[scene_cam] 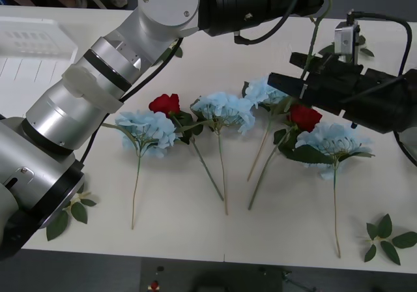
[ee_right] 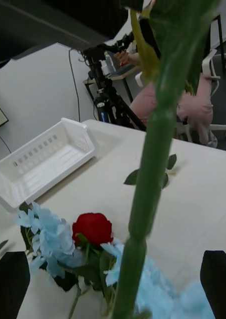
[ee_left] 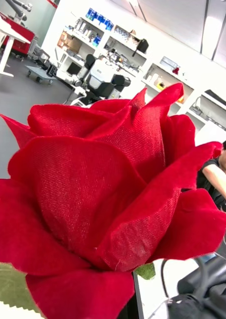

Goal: Put the red flowers into the right box and the blue flowers into the left box

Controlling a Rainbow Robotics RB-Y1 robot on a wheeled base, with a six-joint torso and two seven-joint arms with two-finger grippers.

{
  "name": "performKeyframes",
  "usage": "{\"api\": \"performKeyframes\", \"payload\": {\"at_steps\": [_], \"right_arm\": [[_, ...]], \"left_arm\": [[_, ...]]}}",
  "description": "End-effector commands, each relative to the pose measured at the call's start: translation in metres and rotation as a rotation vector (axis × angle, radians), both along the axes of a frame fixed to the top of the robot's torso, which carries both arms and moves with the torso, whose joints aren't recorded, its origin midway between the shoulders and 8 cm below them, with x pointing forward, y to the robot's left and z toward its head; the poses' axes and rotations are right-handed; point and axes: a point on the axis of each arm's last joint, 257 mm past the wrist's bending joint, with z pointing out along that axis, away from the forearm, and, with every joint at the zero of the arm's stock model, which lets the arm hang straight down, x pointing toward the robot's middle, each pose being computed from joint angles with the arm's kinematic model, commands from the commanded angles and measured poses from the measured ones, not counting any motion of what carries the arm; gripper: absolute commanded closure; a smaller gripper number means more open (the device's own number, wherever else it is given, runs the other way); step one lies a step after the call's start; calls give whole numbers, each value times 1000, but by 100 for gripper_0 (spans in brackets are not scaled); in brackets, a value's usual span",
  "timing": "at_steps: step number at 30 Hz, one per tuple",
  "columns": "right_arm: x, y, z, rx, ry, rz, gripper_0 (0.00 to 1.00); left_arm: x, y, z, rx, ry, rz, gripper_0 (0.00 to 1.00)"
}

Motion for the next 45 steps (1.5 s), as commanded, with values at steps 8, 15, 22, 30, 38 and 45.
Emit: {"api": "performKeyframes", "payload": {"at_steps": [8, 15, 22, 30, 38, 45], "right_arm": [[25, 27, 17, -14, -71, 30, 93], [31, 29, 14, -21, -54, 48, 100], [32, 28, 15, -22, -53, 46, 100], [32, 27, 14, -22, -50, 43, 100], [38, 15, 6, -34, -28, 22, 100], [60, -68, -21, -100, 158, -80, 100]], "left_arm": [[-11, -4, 23, -25, -21, -22, 100], [-11, -4, 23, -25, -21, -22, 100], [-11, -4, 23, -25, -21, -22, 34], [-11, -4, 23, -25, -21, -22, 0], [-11, -4, 23, -25, -21, -22, 0], [23, 65, 49, -166, 15, 91, 0]]}}
